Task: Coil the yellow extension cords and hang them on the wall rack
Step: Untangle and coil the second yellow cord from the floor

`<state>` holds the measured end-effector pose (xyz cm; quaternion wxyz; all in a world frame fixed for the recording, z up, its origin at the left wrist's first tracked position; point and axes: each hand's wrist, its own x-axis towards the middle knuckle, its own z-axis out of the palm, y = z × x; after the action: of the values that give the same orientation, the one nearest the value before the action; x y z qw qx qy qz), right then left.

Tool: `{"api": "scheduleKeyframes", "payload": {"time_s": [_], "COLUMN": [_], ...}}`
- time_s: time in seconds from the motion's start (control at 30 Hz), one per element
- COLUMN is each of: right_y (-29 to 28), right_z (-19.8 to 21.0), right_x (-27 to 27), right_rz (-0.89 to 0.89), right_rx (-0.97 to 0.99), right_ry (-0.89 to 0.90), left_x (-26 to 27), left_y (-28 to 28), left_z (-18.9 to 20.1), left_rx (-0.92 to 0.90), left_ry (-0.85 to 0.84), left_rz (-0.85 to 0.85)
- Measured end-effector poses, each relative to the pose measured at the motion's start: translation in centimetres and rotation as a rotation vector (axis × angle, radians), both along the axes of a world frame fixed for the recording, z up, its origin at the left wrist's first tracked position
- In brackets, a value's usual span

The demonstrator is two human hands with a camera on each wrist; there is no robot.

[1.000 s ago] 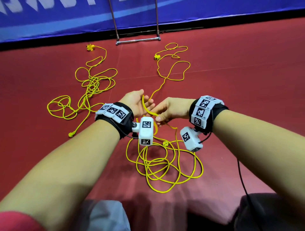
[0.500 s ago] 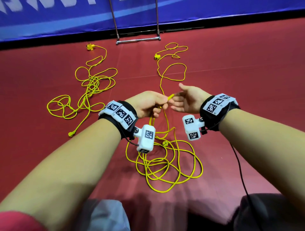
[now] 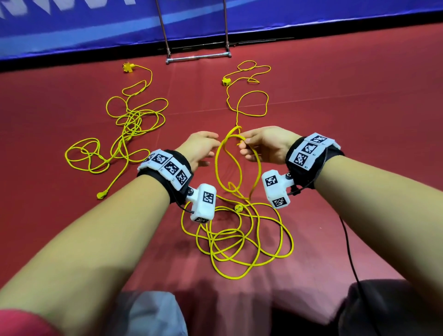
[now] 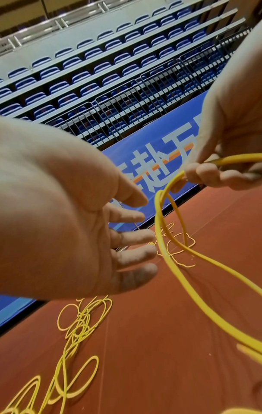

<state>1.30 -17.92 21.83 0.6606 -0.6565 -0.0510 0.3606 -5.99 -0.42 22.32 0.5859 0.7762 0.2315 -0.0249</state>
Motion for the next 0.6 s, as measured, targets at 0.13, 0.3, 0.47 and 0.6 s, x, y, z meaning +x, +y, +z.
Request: {"api": "scheduleKeyframes", "payload": {"time_s": [0.13, 0.3, 0.47, 0.6], "right_y": [0.6, 0.5, 0.3, 0.5], "right_z": [0.2, -0.4, -0.6, -0.3], "right_x": [-0.1, -0.2, -0.2, -0.3], "right_rz": [0.076, 0.075, 0.029, 0.026], "right_rx": [0.019, -0.025, -0.155, -0.188], "right_ry": [-0.016, -0.059, -0.125, -0.113], "left_x": [-0.1, 0.0, 0.0, 0.0], "left_y": [0.1, 0.4, -0.1, -0.6], "left_z": [-0.4, -0.9, -1.0, -0.5], "left_rx": [0.072, 0.088, 0.132, 0.171], "left_ry": [-0.075, -0.053, -0.093, -0.114], "left_rz": [-0.072, -0.105, -0.136, -0.212]}}
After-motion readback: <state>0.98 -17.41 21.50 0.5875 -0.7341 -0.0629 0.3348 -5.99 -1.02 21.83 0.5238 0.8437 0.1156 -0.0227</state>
